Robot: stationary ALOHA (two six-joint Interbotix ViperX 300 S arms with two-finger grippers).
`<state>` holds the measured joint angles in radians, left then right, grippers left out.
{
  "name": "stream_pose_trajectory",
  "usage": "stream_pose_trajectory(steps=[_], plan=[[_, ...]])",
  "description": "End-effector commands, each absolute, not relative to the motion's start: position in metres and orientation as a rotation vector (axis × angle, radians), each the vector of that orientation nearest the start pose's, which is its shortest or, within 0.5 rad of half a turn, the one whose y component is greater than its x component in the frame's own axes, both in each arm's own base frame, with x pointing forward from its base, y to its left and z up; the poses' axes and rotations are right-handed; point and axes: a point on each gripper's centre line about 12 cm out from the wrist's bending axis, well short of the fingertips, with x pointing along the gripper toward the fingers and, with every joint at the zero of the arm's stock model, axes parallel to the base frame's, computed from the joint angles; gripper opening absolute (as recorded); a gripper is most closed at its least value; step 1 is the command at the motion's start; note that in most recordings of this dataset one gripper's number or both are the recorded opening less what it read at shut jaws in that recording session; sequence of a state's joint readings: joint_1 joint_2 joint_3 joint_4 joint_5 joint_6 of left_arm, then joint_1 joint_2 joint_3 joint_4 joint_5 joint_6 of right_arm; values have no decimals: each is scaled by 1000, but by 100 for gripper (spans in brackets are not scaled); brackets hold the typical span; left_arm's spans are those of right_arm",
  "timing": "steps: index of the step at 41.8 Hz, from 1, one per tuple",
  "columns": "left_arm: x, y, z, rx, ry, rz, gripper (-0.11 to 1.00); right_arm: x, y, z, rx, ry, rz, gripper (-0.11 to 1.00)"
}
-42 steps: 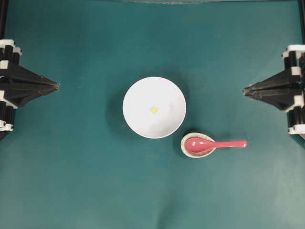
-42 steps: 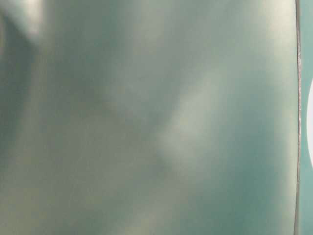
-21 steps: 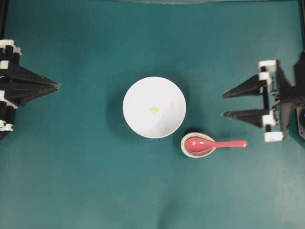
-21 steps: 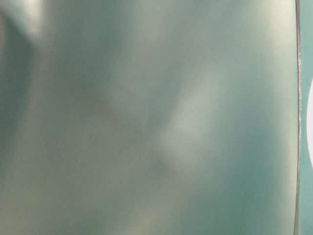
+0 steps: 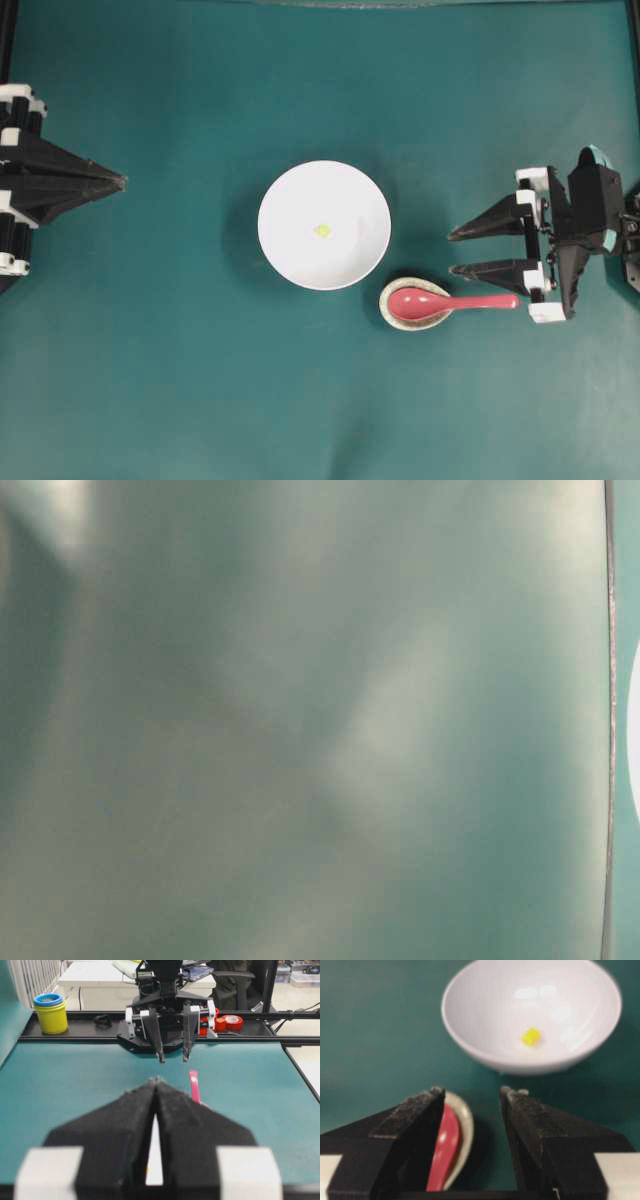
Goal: Scoop the yellow hexagonal prism block from the bowl with a spoon using the right arm.
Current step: 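Move the right gripper left toward the red spoon handle, then close the right gripper on the red spoon handle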
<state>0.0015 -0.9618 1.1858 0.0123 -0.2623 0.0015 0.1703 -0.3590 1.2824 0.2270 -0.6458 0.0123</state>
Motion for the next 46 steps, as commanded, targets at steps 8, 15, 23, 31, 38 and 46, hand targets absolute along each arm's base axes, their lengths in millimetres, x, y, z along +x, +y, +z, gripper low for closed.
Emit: stream_pose_trajectory(steps=[8, 15, 23, 31, 38, 46], plan=[[201, 0, 286, 18, -38, -2, 0, 234, 42, 141, 182, 258, 12, 54], [201, 0, 285, 18, -35, -2, 0, 232, 51, 129, 178, 268, 14, 54], [200, 0, 285, 18, -35, -2, 0, 232, 60, 119, 165, 285, 29, 54], [200, 0, 284, 16, -34, -2, 0, 229, 61, 108, 180, 326, 15, 54], [200, 0, 283, 18, -26, -2, 0, 230, 64, 102, 181, 348, 17, 54], [200, 0, 282, 18, -14, -2, 0, 229, 65, 95, 186, 375, 14, 54]])
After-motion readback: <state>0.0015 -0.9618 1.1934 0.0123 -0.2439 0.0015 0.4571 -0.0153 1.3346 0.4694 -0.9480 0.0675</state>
